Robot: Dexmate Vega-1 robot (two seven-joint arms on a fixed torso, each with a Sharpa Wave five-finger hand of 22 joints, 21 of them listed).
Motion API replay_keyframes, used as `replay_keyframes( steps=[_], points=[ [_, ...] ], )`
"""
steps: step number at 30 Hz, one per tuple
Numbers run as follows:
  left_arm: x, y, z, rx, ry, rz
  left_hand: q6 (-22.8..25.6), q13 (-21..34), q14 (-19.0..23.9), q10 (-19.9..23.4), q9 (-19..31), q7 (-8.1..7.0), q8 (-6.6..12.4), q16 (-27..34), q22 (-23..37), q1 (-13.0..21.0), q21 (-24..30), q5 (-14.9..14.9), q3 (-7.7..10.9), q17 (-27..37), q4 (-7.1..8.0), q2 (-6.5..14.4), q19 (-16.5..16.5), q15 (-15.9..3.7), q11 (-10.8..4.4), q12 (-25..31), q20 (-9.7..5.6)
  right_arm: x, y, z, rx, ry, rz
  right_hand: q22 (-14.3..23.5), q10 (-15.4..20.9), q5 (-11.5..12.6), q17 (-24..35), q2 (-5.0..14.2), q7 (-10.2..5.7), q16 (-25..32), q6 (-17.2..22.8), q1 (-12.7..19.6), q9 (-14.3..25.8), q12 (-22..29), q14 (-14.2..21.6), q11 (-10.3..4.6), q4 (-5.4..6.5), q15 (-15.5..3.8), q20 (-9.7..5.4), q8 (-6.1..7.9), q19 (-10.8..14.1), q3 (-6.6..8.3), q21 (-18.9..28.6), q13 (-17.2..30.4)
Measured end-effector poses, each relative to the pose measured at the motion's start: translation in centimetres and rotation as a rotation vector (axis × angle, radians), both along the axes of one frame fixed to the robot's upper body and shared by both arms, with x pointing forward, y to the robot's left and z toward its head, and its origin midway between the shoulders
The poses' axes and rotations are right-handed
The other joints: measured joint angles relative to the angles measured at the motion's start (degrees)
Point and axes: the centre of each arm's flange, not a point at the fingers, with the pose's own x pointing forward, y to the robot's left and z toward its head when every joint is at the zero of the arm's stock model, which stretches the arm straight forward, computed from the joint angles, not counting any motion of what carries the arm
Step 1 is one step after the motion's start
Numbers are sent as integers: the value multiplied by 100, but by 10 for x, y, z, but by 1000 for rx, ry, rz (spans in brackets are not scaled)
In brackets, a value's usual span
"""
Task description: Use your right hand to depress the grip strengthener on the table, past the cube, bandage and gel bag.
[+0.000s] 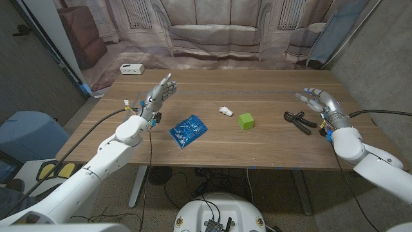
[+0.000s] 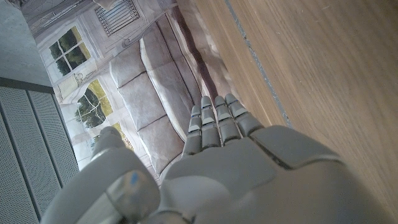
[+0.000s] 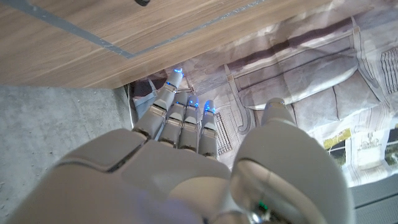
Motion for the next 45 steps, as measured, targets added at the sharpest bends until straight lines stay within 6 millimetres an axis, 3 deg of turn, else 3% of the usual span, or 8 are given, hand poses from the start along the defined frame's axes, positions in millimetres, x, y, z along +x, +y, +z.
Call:
replay_keyframes(
  steps=[14,22,45],
  points=[
    [0,2,-1,-3,-2,-2,0,0,0,0,0,0,0,0,0,0,0,0,0,-15,0,0,0,0,0,0,0,0,13,7,112,-104,140,1,2,0,-34,-23,64,0,65,-83,1,0,-8,1,21,-5,0,0,0,-27,-53,0],
    [-2,1,2,-1,-7,-5,-15,0,0,0,0,15,-23,0,0,0,0,0,0,-14,0,0,0,0,0,-23,0,5,18,8,177,-138,202,1,-38,0,-68,-67,58,0,349,-202,1,0,-59,44,19,46,31,111,-30,-63,-170,0],
    [0,-15,16,31,-59,-123,-225,0,-189,-176,0,6,-66,-50,0,0,-34,0,0,1,0,0,-86,84,72,-66,-19,17,42,16,379,-194,497,16,-226,0,-148,-114,123,0,-86,-385,-27,-20,-273,122,44,95,103,0,-102,-131,-334,1]
  ],
)
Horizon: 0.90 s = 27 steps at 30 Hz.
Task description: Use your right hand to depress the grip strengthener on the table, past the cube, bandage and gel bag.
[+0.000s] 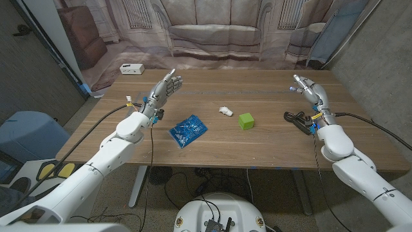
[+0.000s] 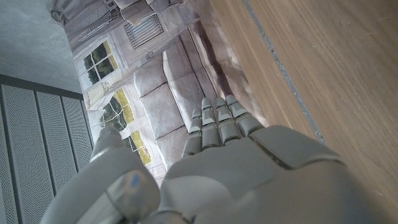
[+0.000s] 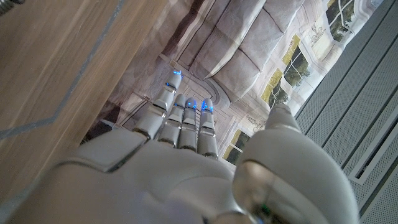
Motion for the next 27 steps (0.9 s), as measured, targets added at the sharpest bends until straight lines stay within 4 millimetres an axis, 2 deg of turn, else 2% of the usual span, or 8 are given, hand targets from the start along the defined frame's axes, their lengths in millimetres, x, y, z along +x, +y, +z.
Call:
replay_keyframes(
  steps=[6,12,18,19,21,22,27],
  points=[
    [0,-3,3,8,-8,-29,-49,0,-89,-61,0,-3,0,0,0,0,0,0,0,0,0,0,-36,7,1,-22,20,5,10,1,26,-1,86,0,-101,0,-20,-9,-3,0,-166,-69,0,-22,-84,-19,24,38,63,-63,-63,-24,-102,0],
    [0,-6,4,17,-12,-50,-104,0,-145,-133,0,-8,0,0,0,0,0,0,0,0,0,0,-85,2,-11,-22,26,9,18,2,30,10,145,0,-317,0,-52,-74,-72,-55,-435,-210,1,-44,-329,-31,41,60,91,-84,-317,-88,-289,1],
    [0,-5,5,26,-14,-65,-168,0,-244,-205,0,-7,0,-40,0,0,-41,0,0,-1,0,0,-165,-3,0,-22,9,13,24,5,23,21,188,-1,-465,0,-79,-182,-127,-55,-593,-379,-25,-44,-558,-65,69,39,34,-84,-626,-183,-483,1],
    [0,-5,5,27,-15,-69,-168,0,-280,-248,0,-7,0,-44,0,0,-41,0,0,0,0,0,-189,4,1,-46,-6,17,28,3,26,51,251,-1,-499,0,-90,-186,-137,-55,-604,-418,-26,-44,-617,-37,56,42,31,-84,-690,-197,-527,1],
    [0,-4,5,30,-15,-70,-195,0,-297,-295,0,-26,-22,-44,0,0,-41,0,0,-1,0,0,-204,11,30,-63,2,18,29,3,23,53,251,-1,-590,0,-105,-226,-146,-78,-612,-485,-26,-44,-721,-9,87,83,12,-60,-798,-229,-604,-22],
    [-1,-4,4,30,-16,-74,-220,0,-324,-317,0,-15,-22,-44,0,0,-41,0,0,-1,0,0,-216,25,9,-63,14,22,34,1,21,82,313,-1,-651,0,-118,-220,-122,-78,-637,-523,-26,-44,-797,8,78,97,9,-59,-854,-238,-644,-26],
    [0,-1,2,32,-15,-84,-310,0,-431,-431,0,-6,-22,-44,0,0,-62,0,0,-1,0,0,-320,16,1,-88,-25,29,42,-1,8,112,376,27,-975,0,-159,-284,10,-78,-762,-647,-26,-44,-1129,32,83,122,-34,-59,-1057,-313,-826,-28]
  ],
)
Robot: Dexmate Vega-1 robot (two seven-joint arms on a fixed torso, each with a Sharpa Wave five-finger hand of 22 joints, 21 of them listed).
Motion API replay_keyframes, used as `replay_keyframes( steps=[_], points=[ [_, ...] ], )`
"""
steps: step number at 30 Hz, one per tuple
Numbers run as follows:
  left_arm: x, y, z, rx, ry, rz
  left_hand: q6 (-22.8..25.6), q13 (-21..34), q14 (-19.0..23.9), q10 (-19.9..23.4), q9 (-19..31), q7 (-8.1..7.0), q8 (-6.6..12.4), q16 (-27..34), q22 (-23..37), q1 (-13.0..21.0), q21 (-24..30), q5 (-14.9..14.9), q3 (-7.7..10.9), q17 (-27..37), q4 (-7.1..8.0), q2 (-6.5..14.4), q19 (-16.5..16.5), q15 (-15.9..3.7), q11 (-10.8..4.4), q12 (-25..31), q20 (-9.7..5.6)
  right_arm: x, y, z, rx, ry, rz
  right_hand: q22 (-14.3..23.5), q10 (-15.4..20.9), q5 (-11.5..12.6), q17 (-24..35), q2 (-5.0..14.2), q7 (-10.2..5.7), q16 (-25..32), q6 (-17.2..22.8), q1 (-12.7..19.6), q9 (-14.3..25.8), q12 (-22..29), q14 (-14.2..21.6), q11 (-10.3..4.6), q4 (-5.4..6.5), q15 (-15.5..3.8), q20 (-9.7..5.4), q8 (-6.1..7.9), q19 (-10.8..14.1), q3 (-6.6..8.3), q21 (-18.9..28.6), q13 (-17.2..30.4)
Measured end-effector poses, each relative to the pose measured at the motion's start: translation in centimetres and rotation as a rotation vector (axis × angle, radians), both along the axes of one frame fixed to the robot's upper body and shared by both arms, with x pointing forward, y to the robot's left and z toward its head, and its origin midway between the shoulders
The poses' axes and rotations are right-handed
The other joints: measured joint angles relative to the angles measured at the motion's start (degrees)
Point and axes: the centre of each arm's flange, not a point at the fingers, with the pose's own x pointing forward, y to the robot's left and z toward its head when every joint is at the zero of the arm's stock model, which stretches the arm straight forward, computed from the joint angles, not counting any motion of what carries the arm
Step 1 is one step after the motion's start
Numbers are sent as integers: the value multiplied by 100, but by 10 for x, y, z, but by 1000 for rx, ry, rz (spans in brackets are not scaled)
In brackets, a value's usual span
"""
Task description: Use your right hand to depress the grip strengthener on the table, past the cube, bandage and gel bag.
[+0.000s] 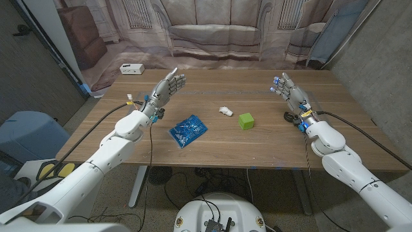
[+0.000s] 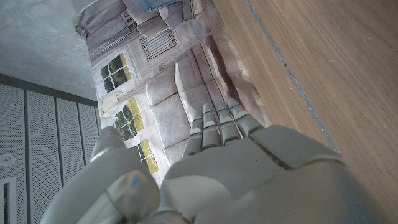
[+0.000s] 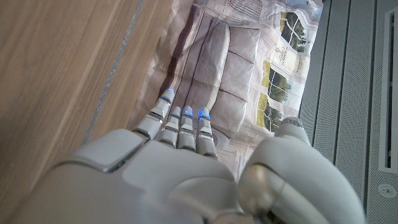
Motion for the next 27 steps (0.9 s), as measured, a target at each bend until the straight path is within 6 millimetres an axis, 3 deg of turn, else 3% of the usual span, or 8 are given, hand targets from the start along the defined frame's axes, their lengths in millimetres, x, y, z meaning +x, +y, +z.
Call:
replay_keyframes(
  steps=[4,27],
  points=[
    [0,1,-1,-3,-1,-7,-125,0,-133,-127,0,22,0,0,0,0,0,0,0,0,0,0,-70,15,-16,0,-17,4,6,0,-10,9,33,0,-94,25,-25,0,70,0,-75,0,0,0,-89,-18,6,-9,-14,0,-14,-7,-50,0],
    [0,6,-5,-14,-5,-4,-276,0,-324,-296,-14,51,0,0,0,0,-16,0,0,0,0,0,-238,23,8,0,-69,17,18,-2,-23,29,91,-1,-190,25,-78,-53,49,28,-259,-97,1,0,-149,-52,-13,-9,-8,-25,-131,-75,-140,-7]
  ],
)
